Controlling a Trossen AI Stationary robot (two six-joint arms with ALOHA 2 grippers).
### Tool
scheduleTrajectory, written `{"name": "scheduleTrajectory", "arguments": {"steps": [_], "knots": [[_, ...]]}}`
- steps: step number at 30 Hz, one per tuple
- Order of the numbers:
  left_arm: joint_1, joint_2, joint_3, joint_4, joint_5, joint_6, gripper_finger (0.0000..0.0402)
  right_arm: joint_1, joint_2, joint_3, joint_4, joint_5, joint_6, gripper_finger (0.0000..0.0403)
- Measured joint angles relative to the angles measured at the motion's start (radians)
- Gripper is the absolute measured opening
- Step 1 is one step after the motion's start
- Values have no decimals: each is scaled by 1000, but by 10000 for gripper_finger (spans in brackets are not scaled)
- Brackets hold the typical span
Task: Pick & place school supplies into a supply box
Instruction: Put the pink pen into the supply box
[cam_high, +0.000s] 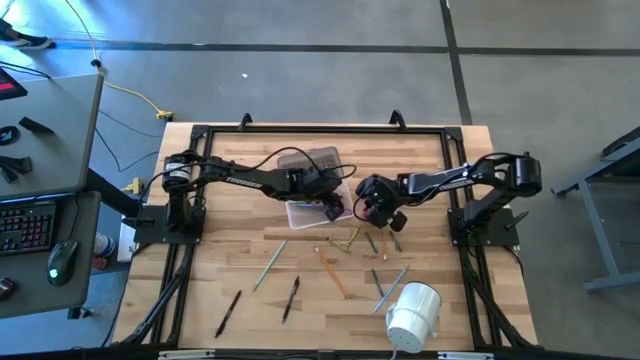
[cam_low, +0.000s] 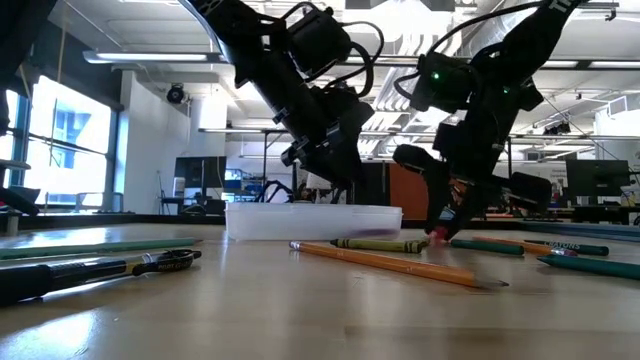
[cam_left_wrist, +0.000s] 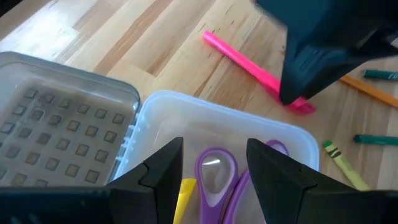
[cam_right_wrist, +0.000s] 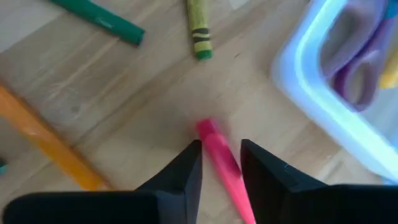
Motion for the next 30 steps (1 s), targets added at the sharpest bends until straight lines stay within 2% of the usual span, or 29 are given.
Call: {"name": "scheduleTrajectory", "arguments": {"steps": [5,8,13,19,22,27,30], "knots": [[0,0,0,9,1,0,211,-6,49,3,-5,-2,20,43],[0,0,0,9,1,0,211,-6,75,7,3,-2,14,29],[0,0,0,9,2,0,211,3,63,1,12,17,94,27],[0,0,0,8,2,0,211,50,-27,-9,-19,48,305,21],[0,0,0,9,2,0,211,93,-82,-3,7,54,351,20],[0,0,0,13,4,-1,211,174,-143,-4,51,208,339,22],[3,-12,1,-70,47,37,211,198,-150,-3,123,223,370,21]]}}
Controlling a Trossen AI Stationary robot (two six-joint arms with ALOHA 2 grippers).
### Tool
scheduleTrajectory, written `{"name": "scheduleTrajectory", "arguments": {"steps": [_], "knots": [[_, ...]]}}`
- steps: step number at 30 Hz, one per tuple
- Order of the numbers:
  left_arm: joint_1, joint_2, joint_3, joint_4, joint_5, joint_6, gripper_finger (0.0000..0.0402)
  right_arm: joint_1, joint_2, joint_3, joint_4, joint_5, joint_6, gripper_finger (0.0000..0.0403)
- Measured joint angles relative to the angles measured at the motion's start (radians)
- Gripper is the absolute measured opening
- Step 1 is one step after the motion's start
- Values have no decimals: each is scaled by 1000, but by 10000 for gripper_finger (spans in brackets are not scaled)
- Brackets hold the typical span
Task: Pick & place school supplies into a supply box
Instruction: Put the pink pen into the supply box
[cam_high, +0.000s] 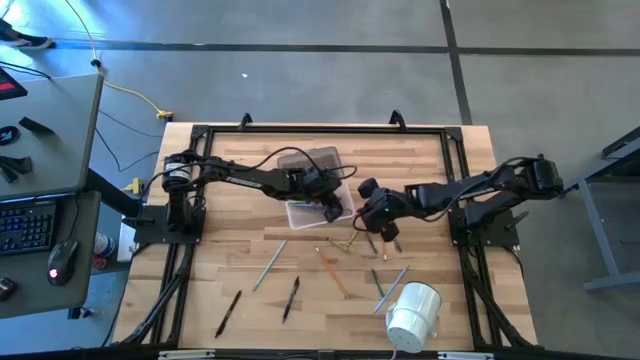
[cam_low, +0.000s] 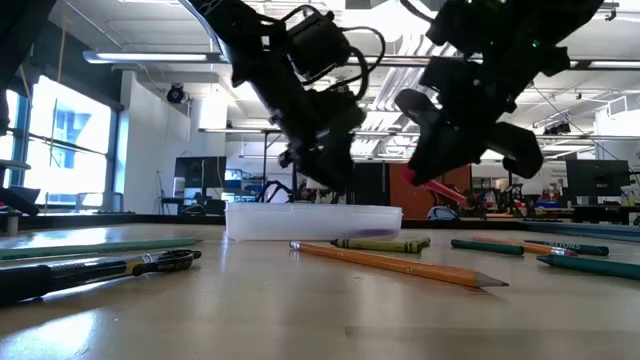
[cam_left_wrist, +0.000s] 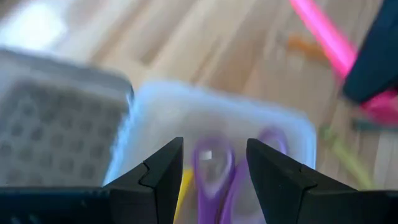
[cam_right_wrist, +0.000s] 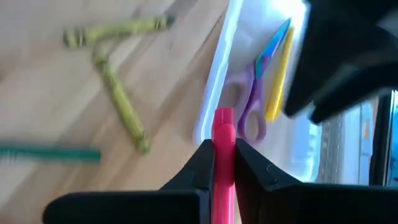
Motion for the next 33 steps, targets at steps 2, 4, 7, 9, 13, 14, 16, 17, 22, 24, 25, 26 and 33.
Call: {"name": "scheduleTrajectory", "arguments": {"steps": [2,4,7,9,13,14,16,17,22,24,25,26,33], "knots": [[10,-36,8,-109,13,5,211,11,7,0,38,-17,24,22],[17,-83,38,-233,1,-19,211,25,18,8,73,-17,24,25],[24,-158,81,-420,-70,-36,211,46,60,62,94,4,1,25],[24,-208,116,-492,-139,-36,211,55,105,133,105,6,4,25],[23,-316,173,-601,-242,-29,211,61,249,316,111,-31,43,24],[23,-338,182,-636,-261,-28,211,61,294,362,107,-36,41,24],[23,-387,192,-675,-289,-30,211,61,376,448,94,-32,32,25],[23,-411,194,-694,-300,-34,211,60,418,487,83,-26,28,25],[23,-507,195,-801,-323,-76,211,51,558,613,0,27,102,25],[23,-523,195,-847,-323,-94,211,51,578,637,-32,93,121,25],[23,-530,195,-869,-319,-105,211,53,579,643,-52,131,121,25],[23,-534,195,-899,-316,-121,211,53,579,646,-65,161,122,25],[23,-534,194,-954,-315,-197,211,16,585,647,-100,49,250,48]]}}
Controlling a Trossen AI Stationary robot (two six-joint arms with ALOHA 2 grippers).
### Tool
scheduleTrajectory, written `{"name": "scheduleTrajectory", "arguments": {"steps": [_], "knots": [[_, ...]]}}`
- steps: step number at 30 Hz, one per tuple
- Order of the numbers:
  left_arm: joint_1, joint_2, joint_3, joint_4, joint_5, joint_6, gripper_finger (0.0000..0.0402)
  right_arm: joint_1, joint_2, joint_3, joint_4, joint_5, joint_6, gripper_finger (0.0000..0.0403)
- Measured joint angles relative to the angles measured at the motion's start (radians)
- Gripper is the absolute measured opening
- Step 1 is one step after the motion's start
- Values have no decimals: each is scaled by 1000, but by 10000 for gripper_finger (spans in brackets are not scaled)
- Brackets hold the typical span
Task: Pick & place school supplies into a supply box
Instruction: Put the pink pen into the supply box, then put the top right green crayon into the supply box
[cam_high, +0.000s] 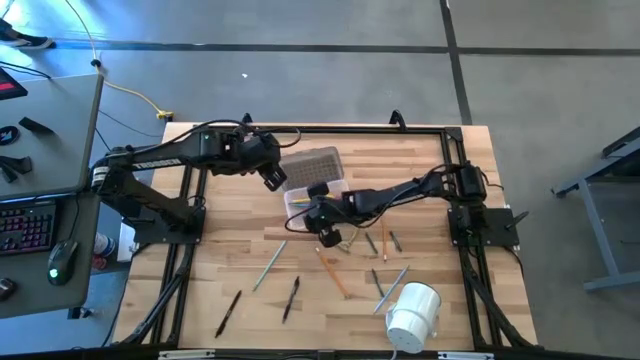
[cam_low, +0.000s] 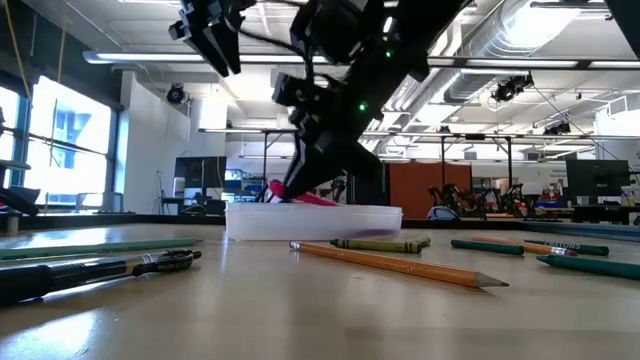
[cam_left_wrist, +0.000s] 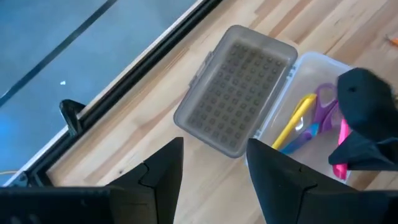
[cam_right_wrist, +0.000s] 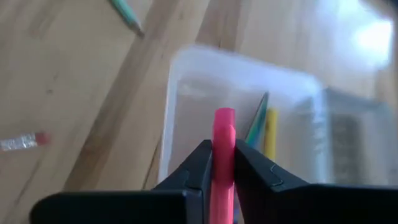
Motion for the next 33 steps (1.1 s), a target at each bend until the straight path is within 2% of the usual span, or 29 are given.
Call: {"name": "scheduleTrajectory", "arguments": {"steps": [7,12,16,18,22,25,29,31,33], "knots": [[-8,0,0,16,35,-1,211,-13,2,0,-7,86,-1,90],[-6,0,0,9,74,-3,211,-25,-2,0,-21,107,-8,121],[-9,-11,-1,-62,127,-58,211,12,-55,0,-70,183,-98,130],[-25,-30,-1,-118,87,-106,211,46,-93,0,-147,244,-120,129],[-79,-56,-1,-226,-74,-231,211,116,-194,0,-360,300,-87,127],[-131,-60,-1,-295,-100,-319,211,162,-268,0,-552,237,-55,127],[-199,-60,-1,-346,-100,-378,211,192,-353,0,-805,30,-37,126],[-234,-59,-12,-329,-101,-393,211,200,-391,0,-886,-31,31,126],[-266,-56,-28,-330,-101,-414,211,207,-427,0,-949,-45,147,126]]}}
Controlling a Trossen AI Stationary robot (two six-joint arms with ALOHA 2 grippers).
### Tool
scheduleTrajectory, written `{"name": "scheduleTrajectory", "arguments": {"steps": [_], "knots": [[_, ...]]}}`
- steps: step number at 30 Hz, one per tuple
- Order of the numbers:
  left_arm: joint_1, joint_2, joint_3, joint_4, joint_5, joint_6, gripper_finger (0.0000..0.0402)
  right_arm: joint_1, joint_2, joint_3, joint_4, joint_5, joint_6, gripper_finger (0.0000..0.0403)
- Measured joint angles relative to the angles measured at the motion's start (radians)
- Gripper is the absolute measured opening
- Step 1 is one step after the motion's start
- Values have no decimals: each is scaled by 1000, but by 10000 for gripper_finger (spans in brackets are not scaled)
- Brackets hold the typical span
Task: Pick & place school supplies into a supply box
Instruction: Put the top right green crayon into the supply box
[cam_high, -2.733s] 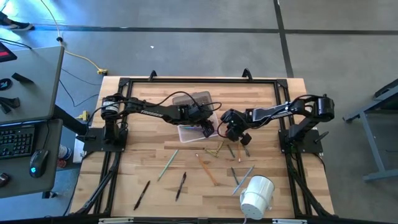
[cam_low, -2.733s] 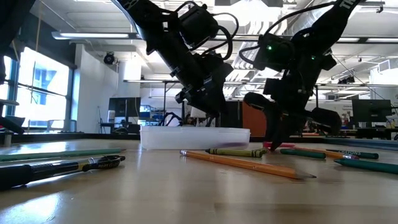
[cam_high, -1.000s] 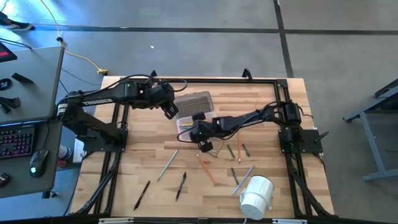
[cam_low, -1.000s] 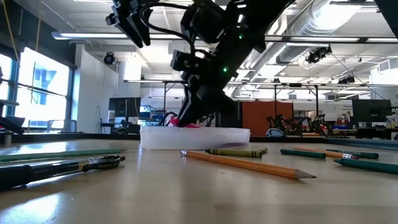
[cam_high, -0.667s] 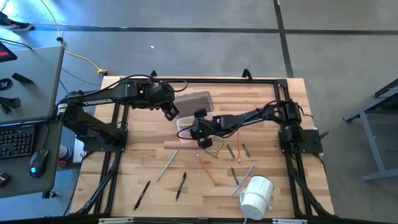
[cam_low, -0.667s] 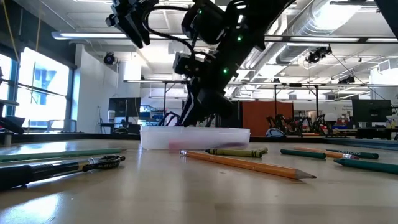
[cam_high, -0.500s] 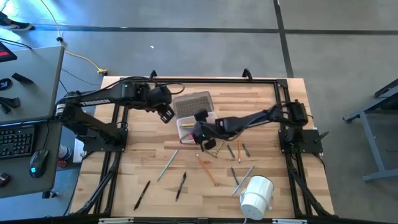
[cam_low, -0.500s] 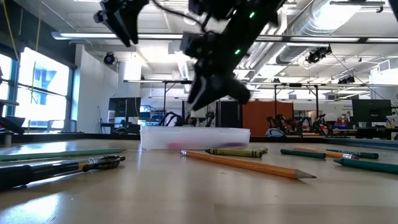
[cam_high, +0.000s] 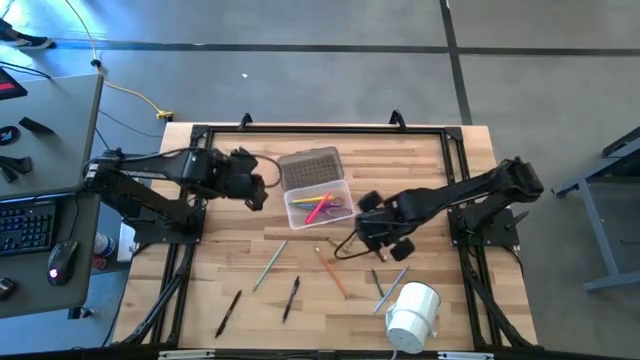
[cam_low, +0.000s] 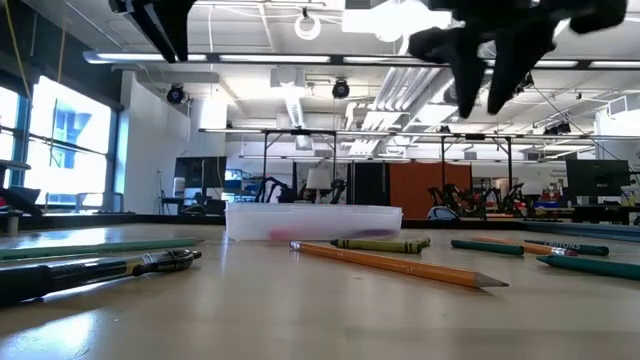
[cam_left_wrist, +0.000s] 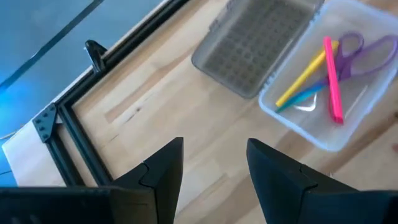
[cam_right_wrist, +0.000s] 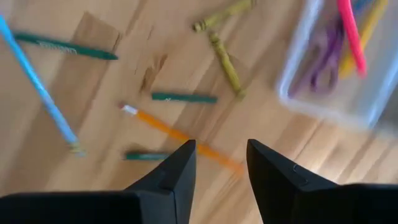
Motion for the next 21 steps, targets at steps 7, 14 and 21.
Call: {"name": "scheduleTrajectory", "arguments": {"steps": [7,14,21], "knots": [[-81,0,-51,-3,-70,-99,211,6,-56,-32,-9,8,534,126],[-96,-1,-89,-1,-96,-129,211,4,-54,-251,48,-120,794,126],[-94,-1,-111,-4,-80,-128,211,3,-54,-411,216,-115,904,126]]}}
